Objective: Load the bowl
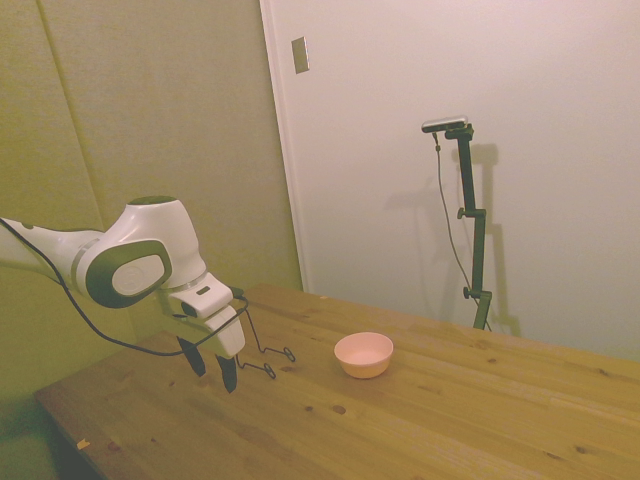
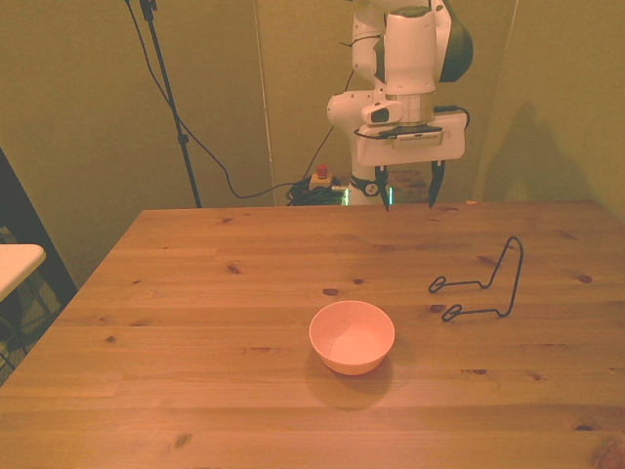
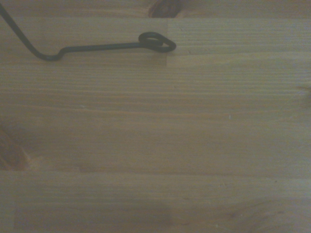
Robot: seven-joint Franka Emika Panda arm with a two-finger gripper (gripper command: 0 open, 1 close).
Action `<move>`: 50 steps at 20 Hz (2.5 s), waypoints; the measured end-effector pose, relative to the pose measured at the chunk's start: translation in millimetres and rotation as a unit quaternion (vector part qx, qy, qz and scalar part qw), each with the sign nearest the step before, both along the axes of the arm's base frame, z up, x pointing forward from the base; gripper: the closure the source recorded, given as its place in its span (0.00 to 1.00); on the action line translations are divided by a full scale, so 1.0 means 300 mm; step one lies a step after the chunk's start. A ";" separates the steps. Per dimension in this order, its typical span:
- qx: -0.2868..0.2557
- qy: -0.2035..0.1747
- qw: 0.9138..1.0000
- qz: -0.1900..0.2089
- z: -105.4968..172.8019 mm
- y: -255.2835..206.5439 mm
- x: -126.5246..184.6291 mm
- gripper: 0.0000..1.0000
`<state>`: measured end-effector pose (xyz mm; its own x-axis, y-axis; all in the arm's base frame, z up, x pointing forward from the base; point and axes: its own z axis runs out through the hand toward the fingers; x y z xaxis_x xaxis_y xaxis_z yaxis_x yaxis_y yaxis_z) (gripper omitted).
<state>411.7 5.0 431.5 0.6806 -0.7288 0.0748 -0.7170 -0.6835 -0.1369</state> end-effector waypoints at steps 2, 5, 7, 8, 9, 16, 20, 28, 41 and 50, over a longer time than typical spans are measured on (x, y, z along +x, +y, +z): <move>0.000 0.000 1.000 0.001 0.000 0.001 0.001 0.00; -0.008 -0.010 1.000 0.003 0.011 -0.003 0.024 0.00; -0.014 -0.020 1.000 -0.003 0.042 -0.022 0.067 0.00; -0.017 -0.025 0.999 -0.009 0.062 -0.038 0.096 0.00; -0.019 -0.031 0.999 -0.015 0.083 -0.058 0.128 0.00; -0.038 -0.058 0.997 -0.042 0.159 -0.170 0.414 0.00; -0.034 -0.061 0.996 -0.053 0.103 -0.174 0.574 0.00; -0.044 -0.061 0.993 -0.088 0.015 -0.219 0.785 0.00; -0.056 -0.017 0.993 -0.103 -0.214 -0.221 0.934 1.00; -0.060 -0.014 0.992 -0.114 -0.221 -0.271 0.927 1.00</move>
